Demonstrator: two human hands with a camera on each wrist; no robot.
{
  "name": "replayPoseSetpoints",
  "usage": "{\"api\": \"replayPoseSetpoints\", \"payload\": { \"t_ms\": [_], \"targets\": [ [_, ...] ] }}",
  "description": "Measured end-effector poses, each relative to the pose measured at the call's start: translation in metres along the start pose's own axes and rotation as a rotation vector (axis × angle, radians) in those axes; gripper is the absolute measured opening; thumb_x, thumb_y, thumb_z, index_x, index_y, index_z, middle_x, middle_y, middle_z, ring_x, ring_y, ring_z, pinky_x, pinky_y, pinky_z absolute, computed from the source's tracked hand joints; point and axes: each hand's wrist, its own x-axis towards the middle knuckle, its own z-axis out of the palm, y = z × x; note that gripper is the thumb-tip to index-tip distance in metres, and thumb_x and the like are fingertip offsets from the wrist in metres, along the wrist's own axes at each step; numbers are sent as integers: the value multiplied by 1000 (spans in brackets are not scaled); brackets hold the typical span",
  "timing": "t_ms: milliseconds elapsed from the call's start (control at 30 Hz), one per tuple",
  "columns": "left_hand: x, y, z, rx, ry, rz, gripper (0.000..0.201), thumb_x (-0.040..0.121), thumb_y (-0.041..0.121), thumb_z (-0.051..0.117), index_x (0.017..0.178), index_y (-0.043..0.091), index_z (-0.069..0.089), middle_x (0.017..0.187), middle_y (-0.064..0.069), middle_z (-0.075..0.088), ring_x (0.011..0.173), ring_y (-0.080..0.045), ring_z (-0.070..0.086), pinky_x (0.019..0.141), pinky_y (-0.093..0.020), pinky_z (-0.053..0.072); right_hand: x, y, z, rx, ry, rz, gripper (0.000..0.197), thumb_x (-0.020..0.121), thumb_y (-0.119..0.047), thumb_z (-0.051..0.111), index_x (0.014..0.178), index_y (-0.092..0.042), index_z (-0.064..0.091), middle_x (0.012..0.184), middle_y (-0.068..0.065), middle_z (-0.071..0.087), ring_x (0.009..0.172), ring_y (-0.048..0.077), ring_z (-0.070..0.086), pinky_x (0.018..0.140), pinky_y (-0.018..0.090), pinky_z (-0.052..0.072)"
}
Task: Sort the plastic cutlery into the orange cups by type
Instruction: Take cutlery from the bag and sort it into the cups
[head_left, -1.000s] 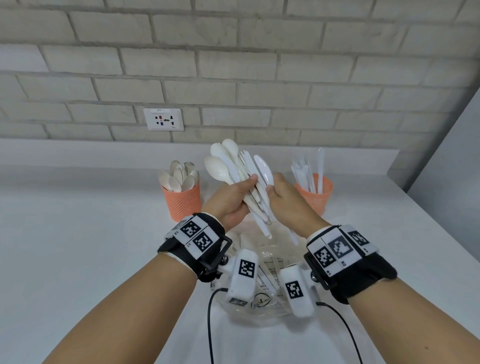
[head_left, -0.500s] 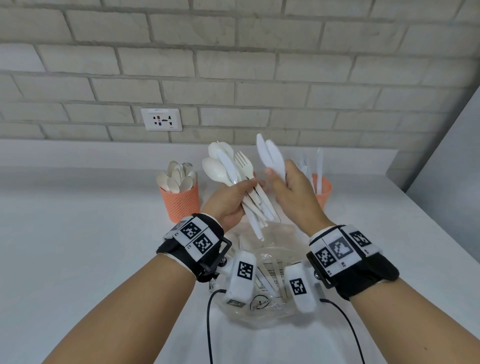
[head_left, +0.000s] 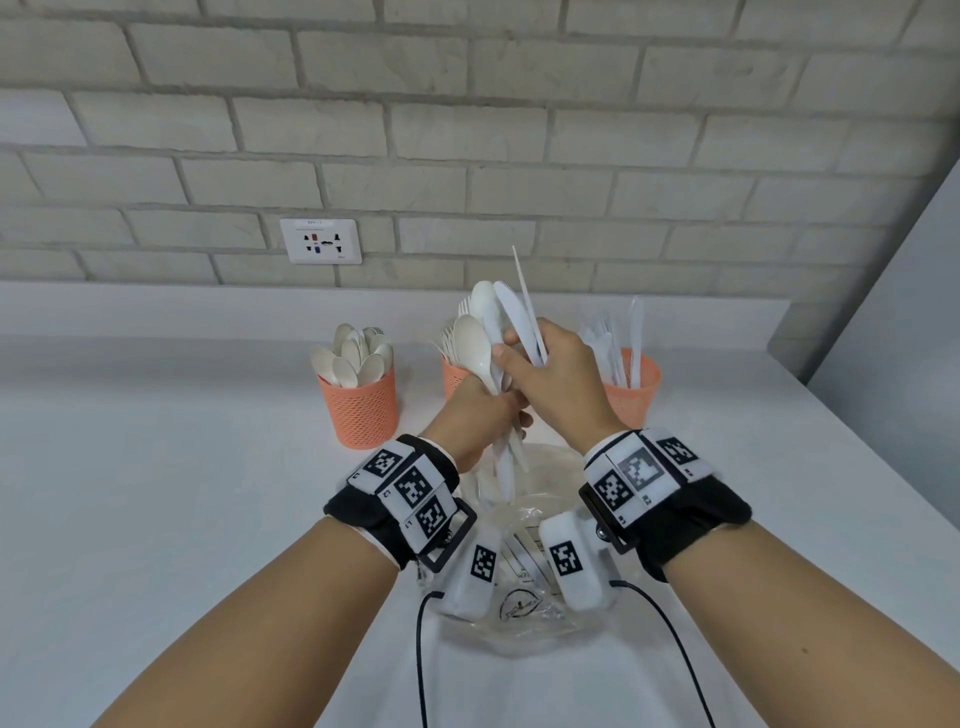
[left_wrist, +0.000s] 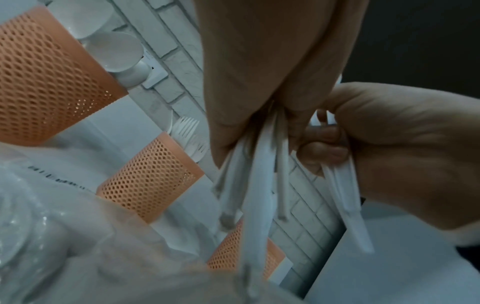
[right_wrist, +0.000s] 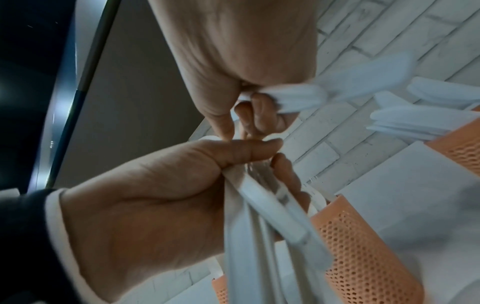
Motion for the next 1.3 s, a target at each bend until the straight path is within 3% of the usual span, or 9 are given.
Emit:
{"api": "replayPoseSetpoints", "payload": {
  "t_ms": [233,300,400,567,700,867,1000,1167,1300],
  "targets": [
    [2,1,-3,63,-12,24,19,92,-1,49,82,16,52,67,-4,51,56,-14,48,51,-19,45,4,0,0,17,-16,11,10,83,-8,64,93,-9,63,82,3,62,73,14,60,65,13,48],
    [3,1,-4,90,-39,10,20,91,-1,50,80,16,52,66,-3,51,56,-14,49,49,-19,44,5,1,-1,14,-76,59,3,86,-11,60,86,-13,58,74,1,58,67,14,56,60,18,47],
    [5,-1,-6,46,-106,-11,15,89,-3,54,82,10,54,63,-3,52,52,-12,50,46,-19,46,10,5,-5,99,-150,180,20,93,-15,48,74,-20,52,64,-3,49,55,11,47,51,22,38],
    [12,-8,-8,-1,-142,-11,13,86,-5,58,88,8,55,64,-4,50,50,-11,47,50,-24,45,11,4,-13,248,-187,306,20,98,-18,42,80,-18,51,58,-5,44,34,-1,41,36,12,33],
    [14,-7,-5,65,-154,-42,14,86,-2,58,82,10,54,60,-2,48,50,-11,46,49,-23,42,10,10,-12,200,-221,247,18,94,-25,52,94,-8,58,71,2,59,56,7,55,52,20,44],
    [21,-10,-4,-29,-159,-38,9,85,16,66,84,11,58,60,0,50,53,-12,48,57,-28,42,22,16,-29,239,-36,394,16,99,-26,42,90,-15,49,63,-3,44,55,8,43,52,21,37],
    [23,-12,-1,-124,-168,-32,23,95,33,49,92,10,54,60,3,49,52,-11,46,55,-24,44,29,25,-42,281,-61,427,16,99,-27,38,92,-17,47,65,-1,39,55,11,36,52,22,32],
    [31,-14,-2,-305,-62,-80,20,95,24,51,94,5,56,53,-2,48,48,-13,48,53,-25,48,38,27,-47,389,64,358,14,100,-21,36,94,-16,47,79,3,57,60,9,43,50,20,37],
    [38,-17,-6,-364,-50,-68,12,95,15,52,100,4,54,55,-2,46,47,-12,47,52,-24,47,50,26,-62,464,108,324,12,101,-18,33,100,-15,45,83,5,65,70,13,60,68,29,55]
  ]
}}
